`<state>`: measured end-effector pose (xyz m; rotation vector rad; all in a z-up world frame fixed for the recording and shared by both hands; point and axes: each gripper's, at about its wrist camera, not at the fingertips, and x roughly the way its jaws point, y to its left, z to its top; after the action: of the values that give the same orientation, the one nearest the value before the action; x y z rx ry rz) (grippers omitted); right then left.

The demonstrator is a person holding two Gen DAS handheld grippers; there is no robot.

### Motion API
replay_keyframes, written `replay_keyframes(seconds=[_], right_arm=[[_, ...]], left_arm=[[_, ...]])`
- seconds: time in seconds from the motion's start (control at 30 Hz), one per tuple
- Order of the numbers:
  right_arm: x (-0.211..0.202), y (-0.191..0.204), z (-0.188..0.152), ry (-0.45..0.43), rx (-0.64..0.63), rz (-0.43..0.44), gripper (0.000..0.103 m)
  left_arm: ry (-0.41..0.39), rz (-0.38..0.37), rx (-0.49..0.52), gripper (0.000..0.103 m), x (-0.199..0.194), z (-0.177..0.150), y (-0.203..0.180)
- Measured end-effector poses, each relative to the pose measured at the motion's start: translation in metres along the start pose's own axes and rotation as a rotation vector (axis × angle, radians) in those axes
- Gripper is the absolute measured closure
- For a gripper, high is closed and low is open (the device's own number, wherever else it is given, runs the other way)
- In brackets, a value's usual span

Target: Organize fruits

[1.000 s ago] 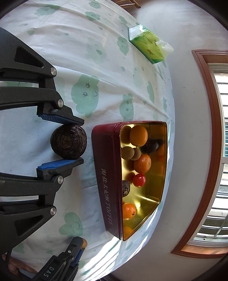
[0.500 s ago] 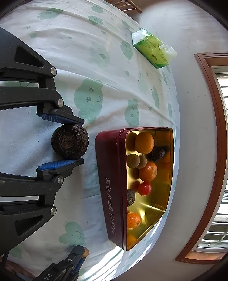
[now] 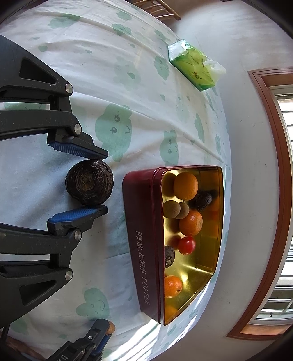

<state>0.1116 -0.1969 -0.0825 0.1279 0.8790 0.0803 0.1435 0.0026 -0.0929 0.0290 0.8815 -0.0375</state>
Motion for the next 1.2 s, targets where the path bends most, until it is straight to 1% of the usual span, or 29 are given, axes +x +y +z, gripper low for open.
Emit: replay_keyframes(seconds=[0.1, 0.23, 0.33, 0.47, 0.5, 0.6, 0.73, 0.83, 0.93, 0.97, 1.0, 1.03, 1.1, 1.2], right_arm=[[0.0, 0.0, 0.0, 0.0, 0.0, 0.0, 0.079], [0.0, 0.0, 0.0, 0.0, 0.0, 0.0, 0.079], [0.0, 0.0, 0.0, 0.0, 0.0, 0.0, 0.079], [0.0, 0.0, 0.0, 0.0, 0.001, 0.001, 0.079], [0.0, 0.0, 0.0, 0.0, 0.0, 0.0, 0.079], [0.0, 0.0, 0.0, 0.0, 0.0, 0.001, 0.079], [0.0, 0.0, 0.0, 0.0, 0.0, 0.001, 0.079], [0.0, 0.0, 0.0, 0.0, 0.002, 0.002, 0.079], [0.0, -0.001, 0.0, -0.001, 0.004, 0.005, 0.079], [0.0, -0.001, 0.0, -0.001, 0.005, 0.006, 0.079], [0.0, -0.001, 0.0, -0.001, 0.004, 0.005, 0.079], [0.0, -0.001, 0.0, -0.001, 0.004, 0.005, 0.079], [0.0, -0.001, 0.0, -0.001, 0.004, 0.005, 0.079], [0.0, -0.001, 0.0, -0.001, 0.004, 0.005, 0.079]], left_arm=[[0.004, 0.009, -0.015, 0.051, 0.001, 0.0, 0.003], [0.005, 0.024, -0.019, 0.046, 0.001, 0.0, 0.004], [0.008, 0.039, -0.025, 0.039, 0.001, 0.0, 0.005], [0.02, 0.048, -0.053, 0.024, 0.002, -0.001, 0.01], [0.023, 0.046, -0.058, 0.023, 0.002, -0.001, 0.011], [0.023, 0.039, -0.052, 0.022, 0.002, -0.001, 0.01], [0.027, 0.007, -0.052, 0.022, 0.002, -0.002, 0.01], [0.025, -0.012, -0.049, 0.024, 0.001, -0.002, 0.009], [0.015, -0.029, -0.033, 0.037, -0.001, -0.002, 0.006], [0.008, -0.043, -0.027, 0.048, -0.003, -0.002, 0.005], [0.003, -0.059, -0.024, 0.062, -0.004, -0.002, 0.005], [-0.001, -0.074, -0.024, 0.065, -0.005, -0.002, 0.006], [-0.003, -0.116, -0.036, 0.065, -0.006, -0.003, 0.009], [-0.006, -0.145, -0.055, 0.065, -0.007, -0.004, 0.012]])
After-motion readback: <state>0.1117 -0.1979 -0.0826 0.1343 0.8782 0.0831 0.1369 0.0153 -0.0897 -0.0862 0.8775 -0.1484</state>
